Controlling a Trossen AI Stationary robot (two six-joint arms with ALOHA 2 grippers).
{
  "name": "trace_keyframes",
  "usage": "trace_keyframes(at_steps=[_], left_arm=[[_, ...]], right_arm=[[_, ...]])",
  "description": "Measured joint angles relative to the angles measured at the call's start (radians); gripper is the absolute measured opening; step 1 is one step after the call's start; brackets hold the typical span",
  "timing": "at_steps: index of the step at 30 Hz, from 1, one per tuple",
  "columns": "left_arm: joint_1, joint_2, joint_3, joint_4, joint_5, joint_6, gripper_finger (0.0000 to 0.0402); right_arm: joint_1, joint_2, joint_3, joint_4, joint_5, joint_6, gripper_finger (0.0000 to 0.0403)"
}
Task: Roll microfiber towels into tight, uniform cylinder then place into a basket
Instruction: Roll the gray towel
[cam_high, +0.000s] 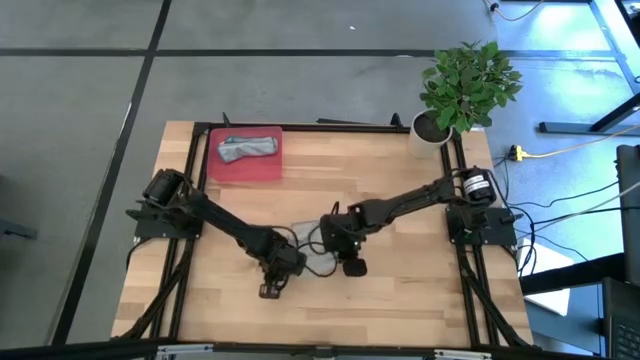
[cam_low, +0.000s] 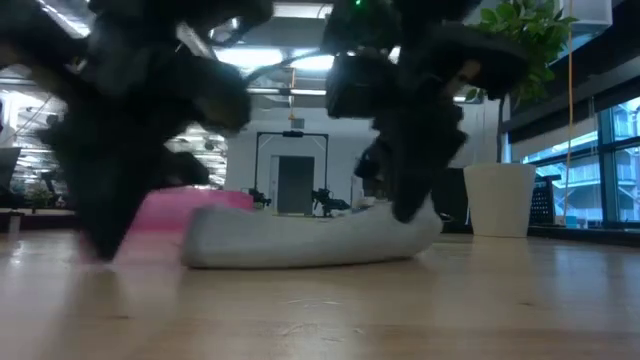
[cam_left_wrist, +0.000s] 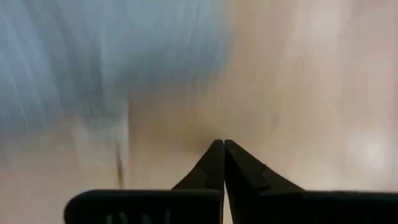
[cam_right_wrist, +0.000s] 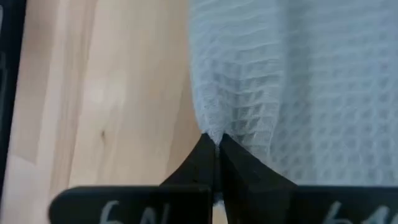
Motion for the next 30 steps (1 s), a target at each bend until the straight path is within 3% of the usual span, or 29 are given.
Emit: trace_keyframes(at_steps=[4,15,23,30], left_arm=[[0.010,0.023,0.008,0.008,0.014,0.006,0.0001],[-0.010,-0.045,0.005,-0.034,-0.117,0.033,0.0000],[-0.035,-0.152,0.006,-0.056,-0.326,0.048,0.0000],[-0.004,-0.094,0.007,-0.022,-0.495,0.131,0.0000]], right_arm=[[-0.037,-0.004,0.009,0.026,-0.044,0.038,0.0009],[-0.055,-0.003,0.001,0.007,-0.017,0.007,0.0010],[-0.078,-0.003,0.003,-0.010,-0.073,0.007,0.0008],[-0.087,-0.004,0.003,-0.021,-0.077,0.006,0.0009]])
